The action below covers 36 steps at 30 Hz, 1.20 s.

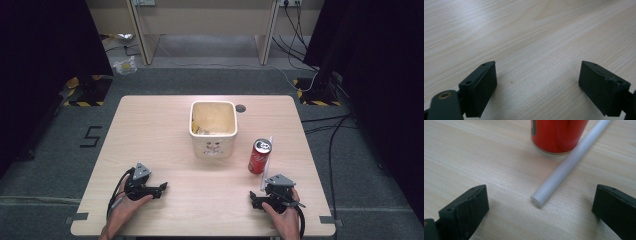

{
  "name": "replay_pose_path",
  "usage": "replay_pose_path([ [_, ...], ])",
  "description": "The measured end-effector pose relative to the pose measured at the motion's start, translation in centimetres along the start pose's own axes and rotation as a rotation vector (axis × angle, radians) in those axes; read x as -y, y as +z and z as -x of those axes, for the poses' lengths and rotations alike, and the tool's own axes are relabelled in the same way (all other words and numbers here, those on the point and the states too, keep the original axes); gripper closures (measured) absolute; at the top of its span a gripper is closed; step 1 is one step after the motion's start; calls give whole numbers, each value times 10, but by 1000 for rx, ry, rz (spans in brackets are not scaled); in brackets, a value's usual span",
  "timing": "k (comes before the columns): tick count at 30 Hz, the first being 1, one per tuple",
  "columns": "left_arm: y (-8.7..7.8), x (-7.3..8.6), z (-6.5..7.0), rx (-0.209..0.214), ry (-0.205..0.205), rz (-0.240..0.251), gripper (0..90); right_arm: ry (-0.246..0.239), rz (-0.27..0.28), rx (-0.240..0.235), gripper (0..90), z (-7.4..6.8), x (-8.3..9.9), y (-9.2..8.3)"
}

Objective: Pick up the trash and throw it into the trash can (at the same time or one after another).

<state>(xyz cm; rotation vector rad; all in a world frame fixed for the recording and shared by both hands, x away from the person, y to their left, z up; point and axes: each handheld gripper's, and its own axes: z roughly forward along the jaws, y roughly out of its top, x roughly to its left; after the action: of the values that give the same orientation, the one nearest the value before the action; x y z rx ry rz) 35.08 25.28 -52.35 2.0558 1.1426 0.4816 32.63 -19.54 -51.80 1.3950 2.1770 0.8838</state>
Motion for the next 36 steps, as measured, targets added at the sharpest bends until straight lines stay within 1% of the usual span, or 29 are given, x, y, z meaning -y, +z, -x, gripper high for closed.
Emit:
replay_pose_path([
  [4, 0, 0, 0, 0, 1, -1, 143, -5, 2, -1, 18, 0, 0, -1],
  [7, 0, 0, 0, 0, 1, -1, 143, -16, 24, -13, 103, 0, 2, -3],
  [9, 0, 0, 0, 0, 0, 0, 143, -25, 29, -21, 144, 1, 2, -4],
  [10, 0, 0, 0, 0, 0, 0, 143, -21, 30, -28, 153, 1, 2, -5],
  [13, 0, 0, 0, 0, 1, -1, 143, -16, 27, -47, 153, 1, 2, -7],
  [19, 0, 0, 0, 2, 1, 0, 143, -23, 26, -45, 154, 1, 2, -10],
  [24, 0, 0, 0, 2, -1, 1, 143, -11, 56, -32, 154, 4, -2, -17],
  [26, 0, 0, 0, 2, 1, 0, 144, -17, 63, -32, 153, 5, -3, -19],
  [28, 0, 0, 0, 1, 1, 0, 143, -22, 84, -24, 153, 5, -6, -24],
  [32, 0, 0, 0, 2, 2, -1, 143, -28, 101, -22, 153, 7, -10, -28],
  [36, 0, 0, 0, 1, 2, 0, 142, -36, 120, -19, 153, 10, -18, -33],
])
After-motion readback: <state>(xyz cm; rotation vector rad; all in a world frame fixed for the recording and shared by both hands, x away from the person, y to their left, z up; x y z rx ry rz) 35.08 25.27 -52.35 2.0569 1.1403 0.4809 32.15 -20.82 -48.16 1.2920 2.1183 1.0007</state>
